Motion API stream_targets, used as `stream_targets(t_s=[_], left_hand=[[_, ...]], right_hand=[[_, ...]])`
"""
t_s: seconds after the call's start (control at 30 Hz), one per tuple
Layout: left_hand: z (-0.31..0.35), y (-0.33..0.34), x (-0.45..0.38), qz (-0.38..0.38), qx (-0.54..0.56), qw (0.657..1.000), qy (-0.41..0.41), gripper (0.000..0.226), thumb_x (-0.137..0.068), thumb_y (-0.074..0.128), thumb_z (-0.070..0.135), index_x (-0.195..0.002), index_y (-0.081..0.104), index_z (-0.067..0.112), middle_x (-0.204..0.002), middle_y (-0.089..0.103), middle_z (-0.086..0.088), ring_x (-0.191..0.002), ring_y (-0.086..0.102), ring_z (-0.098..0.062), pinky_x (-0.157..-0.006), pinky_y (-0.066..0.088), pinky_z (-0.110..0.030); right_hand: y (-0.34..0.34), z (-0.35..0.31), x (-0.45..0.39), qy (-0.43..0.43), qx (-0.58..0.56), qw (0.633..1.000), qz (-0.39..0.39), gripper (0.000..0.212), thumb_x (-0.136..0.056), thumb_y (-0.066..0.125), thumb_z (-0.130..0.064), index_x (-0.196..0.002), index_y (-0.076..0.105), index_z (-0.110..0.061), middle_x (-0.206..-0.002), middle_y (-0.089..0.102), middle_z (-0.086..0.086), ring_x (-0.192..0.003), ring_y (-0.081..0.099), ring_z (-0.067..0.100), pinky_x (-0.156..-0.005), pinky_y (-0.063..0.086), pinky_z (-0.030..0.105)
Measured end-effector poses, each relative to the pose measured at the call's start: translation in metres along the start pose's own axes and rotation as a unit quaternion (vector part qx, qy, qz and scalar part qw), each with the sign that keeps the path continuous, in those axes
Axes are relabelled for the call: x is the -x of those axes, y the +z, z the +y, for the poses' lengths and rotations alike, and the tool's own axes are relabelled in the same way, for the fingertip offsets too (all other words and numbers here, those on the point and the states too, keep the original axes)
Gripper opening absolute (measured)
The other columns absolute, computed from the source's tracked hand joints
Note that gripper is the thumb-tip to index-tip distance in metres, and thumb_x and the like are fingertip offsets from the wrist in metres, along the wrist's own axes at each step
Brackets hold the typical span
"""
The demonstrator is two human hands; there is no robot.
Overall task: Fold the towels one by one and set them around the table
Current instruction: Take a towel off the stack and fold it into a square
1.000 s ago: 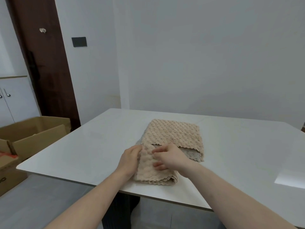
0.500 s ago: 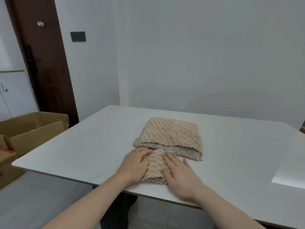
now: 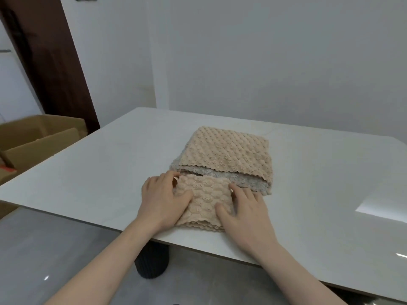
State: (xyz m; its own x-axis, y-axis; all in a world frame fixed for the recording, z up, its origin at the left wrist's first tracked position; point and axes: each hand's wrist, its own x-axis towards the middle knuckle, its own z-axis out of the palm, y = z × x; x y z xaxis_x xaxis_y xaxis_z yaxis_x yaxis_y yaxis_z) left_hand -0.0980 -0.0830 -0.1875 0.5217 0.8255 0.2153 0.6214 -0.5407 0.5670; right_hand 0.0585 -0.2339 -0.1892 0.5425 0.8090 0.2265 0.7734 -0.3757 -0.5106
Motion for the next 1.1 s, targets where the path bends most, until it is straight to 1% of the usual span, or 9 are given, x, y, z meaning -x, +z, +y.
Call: stream_targets(t_s=[0.17, 0.27, 0.37, 0.5, 0.63, 0.73, 0.87, 0.97, 1.1], left_hand=[[-0.009, -0.001, -0.004, -0.055, 0.141, 0.987, -0.046, 0.059, -0.073, 0.056, 0.053, -0.129, 0.041, 0.054, -0.101, 0.060, 0.014, -0.105, 0.052, -0.025, -0.098, 0.045, -0.044], [-0.003, -0.005, -0.002, -0.071, 0.157, 0.985, -0.030, 0.065, -0.076, 0.063, 0.037, -0.135, 0.039, 0.051, -0.089, 0.056, 0.020, -0.092, 0.049, -0.016, -0.085, 0.043, -0.036], [0.007, -0.014, 0.001, -0.091, 0.179, 0.978, -0.046, 0.070, -0.085, 0.069, 0.013, -0.140, 0.040, 0.046, -0.106, 0.067, 0.023, -0.102, 0.064, -0.003, -0.090, 0.048, -0.019], [0.025, -0.036, -0.003, -0.136, 0.215, 0.957, -0.138, 0.074, -0.091, 0.070, 0.009, -0.145, 0.038, 0.049, -0.118, 0.067, 0.015, -0.110, 0.063, 0.003, -0.095, 0.052, -0.022], [0.065, -0.078, -0.007, -0.202, 0.238, 0.918, -0.244, 0.080, -0.092, 0.063, 0.000, -0.157, 0.029, 0.030, -0.138, 0.053, 0.006, -0.100, 0.059, 0.010, -0.078, 0.048, -0.004], [0.087, -0.115, -0.007, -0.206, 0.272, 0.883, -0.323, 0.085, -0.091, 0.068, 0.002, -0.160, 0.023, 0.022, -0.141, 0.043, 0.011, -0.097, 0.057, 0.004, -0.065, 0.048, -0.007], [0.093, -0.146, -0.005, -0.261, 0.314, 0.815, -0.410, 0.108, -0.069, 0.087, 0.012, -0.159, 0.027, 0.012, -0.139, 0.063, -0.003, -0.115, 0.067, -0.017, -0.086, 0.057, -0.028], [0.108, -0.155, -0.005, -0.282, 0.326, 0.802, -0.413, 0.060, -0.080, 0.083, 0.003, -0.135, 0.059, 0.005, -0.111, 0.078, -0.005, -0.099, 0.075, -0.017, -0.076, 0.059, -0.025], [0.145, -0.157, -0.005, -0.257, 0.346, 0.818, -0.382, 0.027, -0.090, 0.075, 0.009, -0.116, 0.067, 0.013, -0.111, 0.077, -0.006, -0.095, 0.076, -0.016, -0.073, 0.060, -0.027]], right_hand=[[0.000, 0.003, -0.004, 0.023, -0.036, 0.998, -0.038, 0.075, -0.089, 0.053, -0.061, -0.156, 0.026, -0.041, -0.110, 0.055, -0.022, -0.113, 0.041, 0.007, -0.113, 0.024, 0.026], [-0.005, 0.003, -0.003, 0.054, -0.105, 0.992, -0.051, 0.074, -0.085, 0.063, -0.057, -0.150, 0.027, -0.053, -0.102, 0.053, -0.028, -0.107, 0.045, -0.002, -0.104, 0.029, 0.020], [-0.017, -0.005, -0.003, 0.103, -0.169, 0.978, -0.071, 0.076, -0.083, 0.072, -0.047, -0.144, 0.029, -0.060, -0.104, 0.055, -0.029, -0.108, 0.047, -0.003, -0.092, 0.036, 0.017], [-0.029, -0.029, -0.009, 0.174, -0.197, 0.956, -0.128, 0.080, -0.084, 0.074, -0.028, -0.149, 0.030, -0.043, -0.100, 0.060, -0.020, -0.101, 0.057, 0.001, -0.097, 0.044, 0.027], [-0.064, -0.068, -0.019, 0.343, -0.292, 0.866, -0.218, 0.031, -0.083, 0.069, -0.012, -0.113, 0.068, -0.020, -0.094, 0.077, 0.000, -0.085, 0.072, 0.014, -0.083, 0.061, 0.043], [-0.105, -0.089, -0.020, 0.397, -0.330, 0.825, -0.231, 0.018, -0.081, 0.070, -0.007, -0.098, 0.074, -0.014, -0.094, 0.079, 0.007, -0.089, 0.076, 0.023, -0.081, 0.064, 0.041], [-0.159, -0.105, -0.021, 0.397, -0.341, 0.820, -0.233, 0.015, -0.085, 0.072, -0.014, -0.098, 0.074, -0.021, -0.101, 0.075, -0.002, -0.089, 0.074, 0.013, -0.074, 0.061, 0.028], [-0.183, -0.103, -0.022, 0.397, -0.347, 0.817, -0.232, 0.016, -0.085, 0.071, -0.017, -0.100, 0.074, -0.023, -0.106, 0.075, -0.002, -0.095, 0.074, 0.016, -0.084, 0.063, 0.036], [-0.205, -0.092, -0.020, 0.393, -0.373, 0.812, -0.218, 0.019, -0.086, 0.071, -0.015, -0.104, 0.073, -0.022, -0.105, 0.078, 0.000, -0.096, 0.075, 0.015, -0.085, 0.063, 0.036]])
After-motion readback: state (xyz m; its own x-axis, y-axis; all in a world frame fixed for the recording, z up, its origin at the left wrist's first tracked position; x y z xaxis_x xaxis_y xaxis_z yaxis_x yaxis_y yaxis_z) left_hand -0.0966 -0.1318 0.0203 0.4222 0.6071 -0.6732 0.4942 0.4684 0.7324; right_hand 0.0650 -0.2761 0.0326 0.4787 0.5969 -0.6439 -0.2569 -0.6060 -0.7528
